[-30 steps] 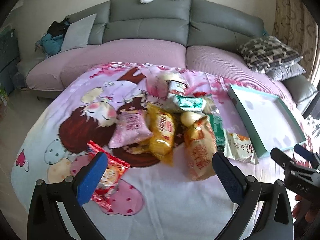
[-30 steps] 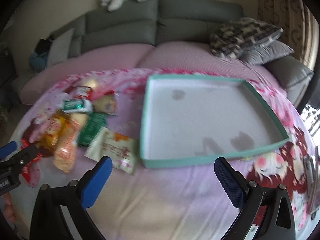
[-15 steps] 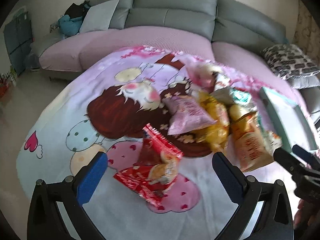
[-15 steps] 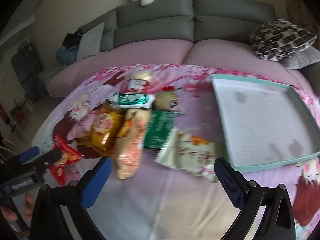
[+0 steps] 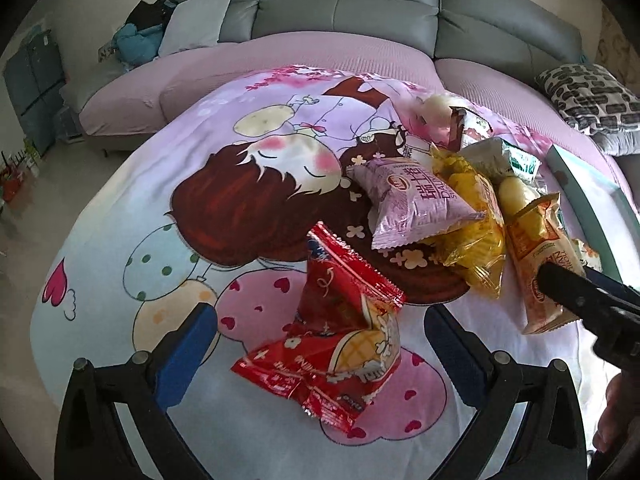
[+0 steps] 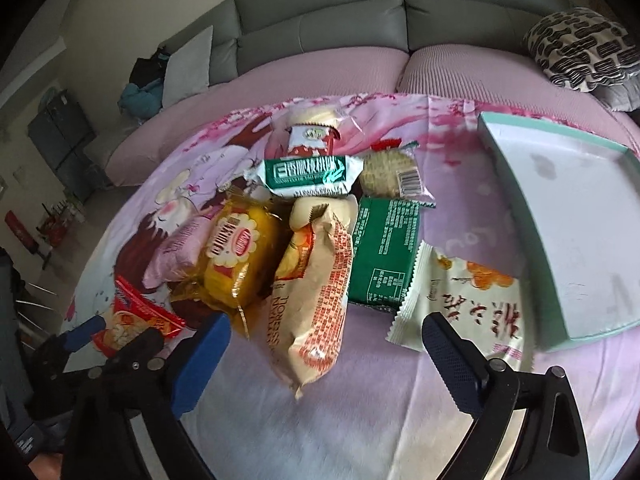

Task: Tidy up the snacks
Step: 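Grasp the red chip bag with the left tool while the right tool grasps the cream bread pack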

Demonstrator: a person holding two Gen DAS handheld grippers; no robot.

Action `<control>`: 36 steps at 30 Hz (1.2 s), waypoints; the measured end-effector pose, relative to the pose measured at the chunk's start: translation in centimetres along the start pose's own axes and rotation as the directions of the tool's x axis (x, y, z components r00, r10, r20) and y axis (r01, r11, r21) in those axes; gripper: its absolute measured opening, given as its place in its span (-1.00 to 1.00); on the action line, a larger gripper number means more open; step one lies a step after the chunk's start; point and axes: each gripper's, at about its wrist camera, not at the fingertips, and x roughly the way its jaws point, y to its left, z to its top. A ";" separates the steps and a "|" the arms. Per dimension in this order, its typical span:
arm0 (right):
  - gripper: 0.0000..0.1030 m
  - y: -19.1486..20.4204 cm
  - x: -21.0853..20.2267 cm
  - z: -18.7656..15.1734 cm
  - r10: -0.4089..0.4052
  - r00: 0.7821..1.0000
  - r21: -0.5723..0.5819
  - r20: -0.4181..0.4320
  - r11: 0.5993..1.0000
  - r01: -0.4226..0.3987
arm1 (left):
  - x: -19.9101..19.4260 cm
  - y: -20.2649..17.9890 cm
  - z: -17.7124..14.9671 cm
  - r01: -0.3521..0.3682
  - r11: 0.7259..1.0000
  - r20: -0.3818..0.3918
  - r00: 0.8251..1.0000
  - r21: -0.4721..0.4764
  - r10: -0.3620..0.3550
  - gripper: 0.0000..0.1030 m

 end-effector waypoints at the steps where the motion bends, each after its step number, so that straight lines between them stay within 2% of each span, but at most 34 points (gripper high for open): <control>1: 0.90 0.1 0.3 0.0 -0.010 1.000 -0.010 -0.001 1.000 0.010 | 0.1 -0.2 0.0 -0.004 1.000 0.002 1.000 0.008 0.004 0.98; 3: 0.90 0.3 0.3 0.0 -0.019 1.000 -0.020 0.008 1.000 0.020 | 0.1 -0.3 -0.1 -0.002 1.000 0.007 1.000 0.012 0.002 0.82; 5: 0.84 0.2 0.1 0.1 -0.013 1.000 -0.014 0.023 1.000 0.013 | 0.3 -0.3 0.0 0.011 1.000 0.001 1.000 0.016 -0.011 0.56; 6: 0.73 0.1 0.1 0.1 -0.011 1.000 -0.011 0.028 1.000 0.012 | 0.3 -0.3 0.0 0.016 1.000 -0.002 1.000 0.016 -0.016 0.53; 9: 0.62 -0.3 -0.1 0.2 -0.012 0.999 0.006 0.031 1.000 0.012 | 0.3 -0.3 0.0 0.025 1.000 0.004 1.000 0.015 -0.026 0.40; 11: 0.45 -0.6 -0.2 0.3 -0.024 0.999 0.019 0.035 1.000 0.023 | 0.2 -0.4 0.0 0.037 0.999 0.006 0.999 0.016 -0.037 0.28; 23: -0.09 -1.3 -0.8 0.3 0.031 0.999 0.047 0.044 0.998 -0.033 | -0.5 -0.5 0.0 0.051 0.999 0.027 0.998 0.008 -0.051 0.21; 26: -0.38 -1.4 -1.0 0.3 0.083 0.996 0.055 0.046 0.995 -0.085 | -0.7 -0.5 0.1 0.053 0.999 0.034 0.998 0.008 -0.054 0.21; 36: -0.41 -0.9 -0.7 0.2 0.084 0.996 0.026 0.032 0.996 -0.085 | -0.4 -0.5 0.1 0.056 0.998 0.018 0.998 0.006 -0.056 0.20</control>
